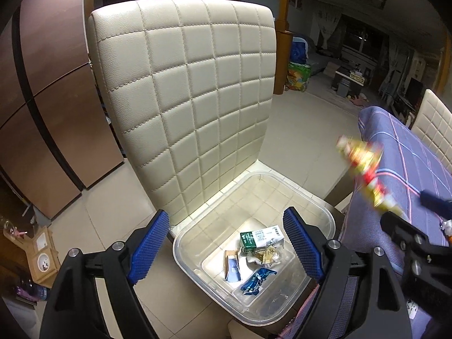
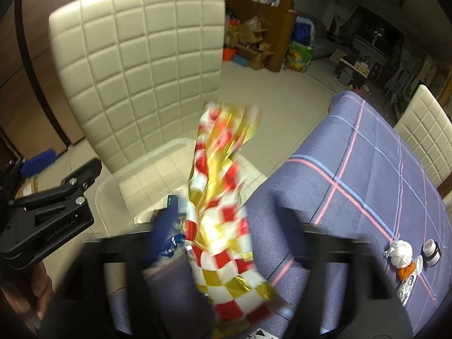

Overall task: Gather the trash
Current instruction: 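Open left tool to drop the gold wrapper while right tool drops the checkered wrapper, then move both open tools back over the table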

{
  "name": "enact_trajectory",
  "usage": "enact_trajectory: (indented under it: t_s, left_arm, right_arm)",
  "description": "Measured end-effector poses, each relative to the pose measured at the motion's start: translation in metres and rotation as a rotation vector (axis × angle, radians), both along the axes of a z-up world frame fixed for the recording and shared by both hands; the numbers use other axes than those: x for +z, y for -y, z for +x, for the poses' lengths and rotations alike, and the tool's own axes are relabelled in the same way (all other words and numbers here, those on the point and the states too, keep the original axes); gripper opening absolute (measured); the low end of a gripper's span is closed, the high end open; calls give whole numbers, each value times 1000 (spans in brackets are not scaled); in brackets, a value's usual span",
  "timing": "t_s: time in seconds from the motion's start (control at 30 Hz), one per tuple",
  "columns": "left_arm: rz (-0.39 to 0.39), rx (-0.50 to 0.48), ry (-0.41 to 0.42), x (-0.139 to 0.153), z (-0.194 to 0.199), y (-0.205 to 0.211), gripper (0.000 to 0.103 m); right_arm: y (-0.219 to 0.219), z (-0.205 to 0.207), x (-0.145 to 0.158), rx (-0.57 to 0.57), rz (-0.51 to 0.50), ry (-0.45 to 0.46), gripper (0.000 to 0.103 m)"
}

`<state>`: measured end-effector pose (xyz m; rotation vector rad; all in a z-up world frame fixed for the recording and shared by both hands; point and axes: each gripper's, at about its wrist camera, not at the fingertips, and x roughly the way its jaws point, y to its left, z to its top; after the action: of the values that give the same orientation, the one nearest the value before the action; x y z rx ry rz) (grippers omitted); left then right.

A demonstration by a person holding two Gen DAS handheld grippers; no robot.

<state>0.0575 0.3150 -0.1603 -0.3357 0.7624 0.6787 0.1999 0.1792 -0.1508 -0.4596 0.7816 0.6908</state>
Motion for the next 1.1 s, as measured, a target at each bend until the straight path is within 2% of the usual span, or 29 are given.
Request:
enact_trajectory:
  t_s: [0.1, 0.37, 0.63, 0.9, 1.1]
  left_arm:
    - [-5, -1, 2, 1, -1, 0, 81]
    - [6, -42, 10, 10, 0, 19, 81]
    - [18, -131, 40, 27, -3, 57, 81]
    - [73, -340, 50, 41, 1, 144, 81]
    - [78, -549, 50, 39, 10, 225, 81]
  right_arm:
    - [5, -2, 4, -8, 6, 45, 83]
    - [21, 0, 8, -44, 7, 29, 83]
    - [71, -14, 21, -110, 25, 50, 83]
    - [177, -30, 22, -288, 36, 53, 83]
    - [263, -39, 12, -450, 16, 40, 83]
